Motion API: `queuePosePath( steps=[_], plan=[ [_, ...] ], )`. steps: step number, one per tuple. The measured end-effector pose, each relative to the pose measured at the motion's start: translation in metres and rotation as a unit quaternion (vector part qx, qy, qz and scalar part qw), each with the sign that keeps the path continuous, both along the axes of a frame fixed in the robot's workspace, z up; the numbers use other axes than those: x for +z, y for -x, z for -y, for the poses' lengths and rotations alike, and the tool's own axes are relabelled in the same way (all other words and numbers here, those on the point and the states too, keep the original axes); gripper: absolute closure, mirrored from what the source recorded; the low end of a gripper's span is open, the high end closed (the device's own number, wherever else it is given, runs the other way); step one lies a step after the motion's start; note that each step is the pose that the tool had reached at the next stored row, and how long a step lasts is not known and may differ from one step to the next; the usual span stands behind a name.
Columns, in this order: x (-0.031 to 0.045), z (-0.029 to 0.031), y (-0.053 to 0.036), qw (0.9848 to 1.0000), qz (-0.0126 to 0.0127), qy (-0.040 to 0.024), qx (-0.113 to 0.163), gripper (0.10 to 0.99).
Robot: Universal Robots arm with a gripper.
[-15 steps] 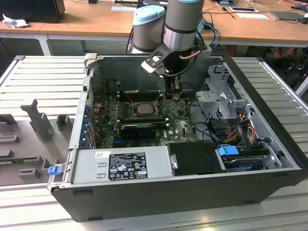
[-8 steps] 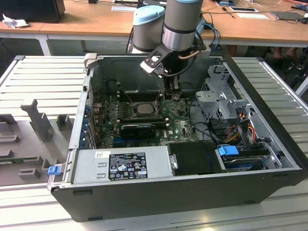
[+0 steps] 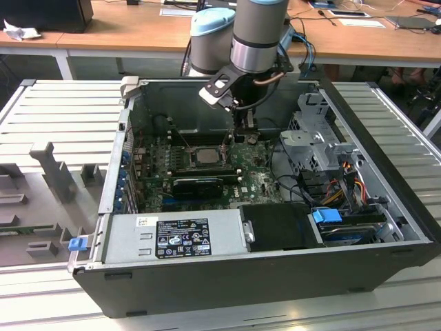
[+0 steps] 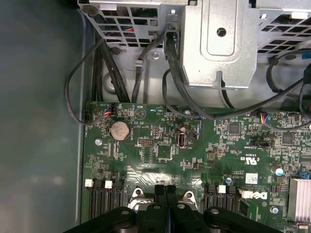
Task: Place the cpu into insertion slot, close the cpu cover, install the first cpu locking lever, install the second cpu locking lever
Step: 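Close the cpu cover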
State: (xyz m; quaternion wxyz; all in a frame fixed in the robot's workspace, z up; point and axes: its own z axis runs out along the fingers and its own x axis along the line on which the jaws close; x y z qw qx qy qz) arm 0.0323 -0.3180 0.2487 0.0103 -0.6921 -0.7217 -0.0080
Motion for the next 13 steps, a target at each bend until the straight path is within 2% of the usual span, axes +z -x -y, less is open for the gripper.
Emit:
queuePosePath(
  steps=[13],
  plan=[
    [0.0,0.0,0.0087,1.0,0.0,0.0,0.0,0.98]
  ],
)
